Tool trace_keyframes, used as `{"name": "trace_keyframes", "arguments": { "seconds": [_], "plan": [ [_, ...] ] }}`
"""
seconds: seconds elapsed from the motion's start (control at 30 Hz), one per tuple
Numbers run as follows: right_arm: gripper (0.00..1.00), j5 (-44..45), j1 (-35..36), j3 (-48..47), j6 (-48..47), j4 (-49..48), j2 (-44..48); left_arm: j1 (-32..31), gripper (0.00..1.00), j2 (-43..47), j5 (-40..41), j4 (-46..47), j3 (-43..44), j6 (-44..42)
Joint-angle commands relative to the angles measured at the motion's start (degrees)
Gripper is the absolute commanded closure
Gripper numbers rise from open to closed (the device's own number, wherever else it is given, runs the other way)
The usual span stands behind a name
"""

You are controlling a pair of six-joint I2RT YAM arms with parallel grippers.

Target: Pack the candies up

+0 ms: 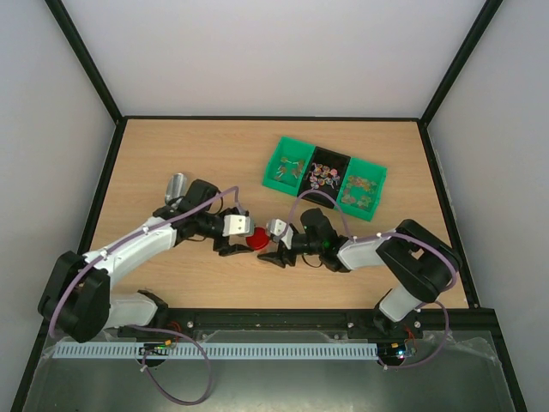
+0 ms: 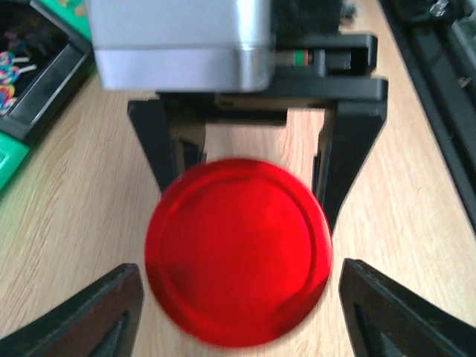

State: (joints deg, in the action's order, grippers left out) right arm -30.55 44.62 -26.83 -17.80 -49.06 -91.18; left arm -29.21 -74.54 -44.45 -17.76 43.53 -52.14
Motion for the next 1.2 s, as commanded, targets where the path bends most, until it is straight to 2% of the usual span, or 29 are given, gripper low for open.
{"name": "trace_keyframes", "arguments": {
  "seconds": [0.0,0.1,0.27,0.33,0.5,0.83,1.17],
  "plan": [
    [0.62,0.1,-1.4,0.5,-1.5,1.8,-1.4,1.1,0.21,2.9,4.3,3.7,-2.7,5.7],
    [0.55,-0.4,-1.4,0.2,-2.1,1.3,-2.2,0.7,0.12,3.0,5.3,2.6,-2.4,6.8],
    [0.27,-1.8,-1.4,0.2,-1.1,0.9,-2.1,-0.5,0.08,4.4,5.3,2.7,-2.3,10.0],
    [0.25,-2.3,-1.4,0.4,-0.3,-0.1,-2.2,-1.7,0.08,4.6,5.9,3.5,-2.5,11.7],
    [0.24,-2.4,-1.4,0.8,0.6,-2.2,-2.7,-3.8,0.08,4.1,7.3,6.8,-3.8,15.3],
    [0.36,-1.4,-1.4,1.7,4.6,-6.2,-2.5,-7.4,0.09,1.1,10.3,12.2,-3.7,22.6],
    [0.39,1.4,-1.2,2.4,5.4,-8.4,-3.0,-8.6,0.16,-0.1,15.0,19.8,-6.0,32.7]
  ]
}}
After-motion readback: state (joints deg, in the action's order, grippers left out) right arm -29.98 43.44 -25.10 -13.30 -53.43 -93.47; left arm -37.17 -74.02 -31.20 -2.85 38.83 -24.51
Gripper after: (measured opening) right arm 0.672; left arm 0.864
